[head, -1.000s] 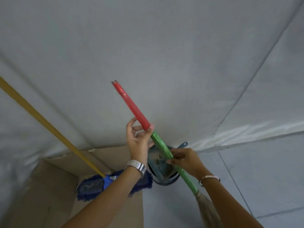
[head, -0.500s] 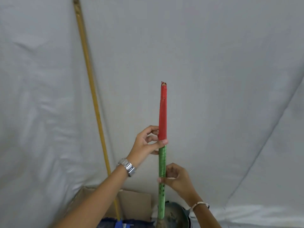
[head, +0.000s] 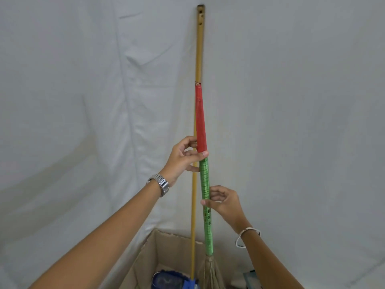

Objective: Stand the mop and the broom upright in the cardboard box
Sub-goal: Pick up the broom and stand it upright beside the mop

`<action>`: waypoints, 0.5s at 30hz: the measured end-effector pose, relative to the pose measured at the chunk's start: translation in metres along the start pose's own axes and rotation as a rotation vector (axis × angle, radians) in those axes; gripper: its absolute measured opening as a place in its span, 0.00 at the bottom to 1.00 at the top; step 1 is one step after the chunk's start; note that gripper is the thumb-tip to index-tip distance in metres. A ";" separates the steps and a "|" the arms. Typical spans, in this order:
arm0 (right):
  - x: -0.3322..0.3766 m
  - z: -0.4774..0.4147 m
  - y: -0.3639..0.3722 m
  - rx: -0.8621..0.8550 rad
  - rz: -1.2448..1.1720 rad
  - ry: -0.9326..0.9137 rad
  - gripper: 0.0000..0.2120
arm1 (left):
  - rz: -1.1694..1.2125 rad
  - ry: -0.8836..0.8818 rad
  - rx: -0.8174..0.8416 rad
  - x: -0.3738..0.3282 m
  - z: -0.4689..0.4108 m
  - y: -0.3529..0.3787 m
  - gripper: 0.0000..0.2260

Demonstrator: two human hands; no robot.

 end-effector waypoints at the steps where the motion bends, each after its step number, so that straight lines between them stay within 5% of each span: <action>1: -0.004 -0.010 0.017 -0.002 0.004 0.018 0.14 | 0.004 -0.011 0.004 0.009 -0.003 -0.019 0.11; 15: -0.128 -0.114 0.187 -0.125 -0.074 0.248 0.16 | 0.038 -0.218 -0.001 0.178 -0.051 -0.184 0.14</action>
Point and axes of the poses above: each hand's wrist, its own z-axis away from the middle knuckle, its own y-axis out of the palm, x = y × z, the point moved 4 cm from there along -z, towards the middle knuckle, and after that the axes turned 5 degrees about x, right-handed, at the moved point
